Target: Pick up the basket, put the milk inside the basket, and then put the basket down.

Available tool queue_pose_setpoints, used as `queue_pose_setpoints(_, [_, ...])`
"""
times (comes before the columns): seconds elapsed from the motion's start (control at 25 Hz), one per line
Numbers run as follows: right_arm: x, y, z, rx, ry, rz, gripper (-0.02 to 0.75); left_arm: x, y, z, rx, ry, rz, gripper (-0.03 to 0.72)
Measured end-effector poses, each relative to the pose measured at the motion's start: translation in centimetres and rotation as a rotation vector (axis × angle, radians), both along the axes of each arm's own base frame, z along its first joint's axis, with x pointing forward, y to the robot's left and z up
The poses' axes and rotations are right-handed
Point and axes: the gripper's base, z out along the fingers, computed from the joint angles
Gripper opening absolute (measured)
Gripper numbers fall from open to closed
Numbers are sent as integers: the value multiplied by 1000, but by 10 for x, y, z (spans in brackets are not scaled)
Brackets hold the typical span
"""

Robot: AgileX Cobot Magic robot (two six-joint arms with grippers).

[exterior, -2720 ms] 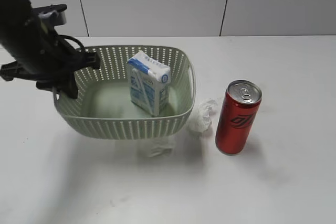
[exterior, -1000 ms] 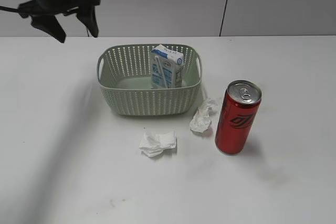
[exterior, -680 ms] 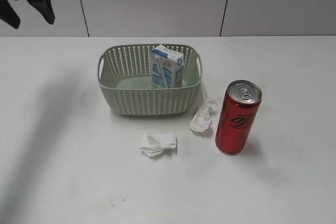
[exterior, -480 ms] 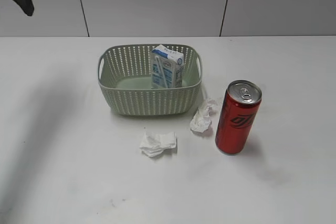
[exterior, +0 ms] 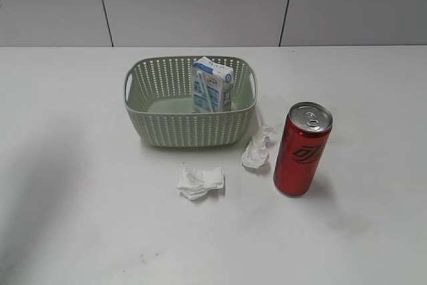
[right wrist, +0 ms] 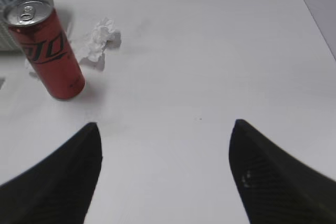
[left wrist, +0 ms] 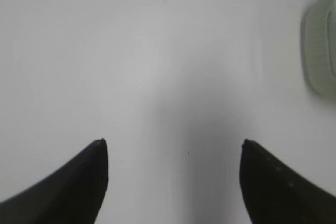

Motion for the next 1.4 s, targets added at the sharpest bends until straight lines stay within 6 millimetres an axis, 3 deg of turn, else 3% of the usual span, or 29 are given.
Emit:
queue_pose_setpoints(0.16, [0,6,0,-8,-7,76,591,-52,4,-8,10,27,-4,589])
queue_pose_setpoints(0.48, [-1,7,1,-18,-9,90,591,-157,13,-21,-1,-135,-1,589])
queue_pose_setpoints(0.76, [-1,7,1,-16,-10,91,591,-235,19,-36,-14,-306,0,589])
queue_pose_setpoints(1.04, [0,5,0,-24,-9,75,591,-287,23,-42,-28,-512,-2,589])
queue_pose_setpoints(1.4, [0,5,0,-23,-9,74,590,-316,24,-49,-55,-682,-4,589])
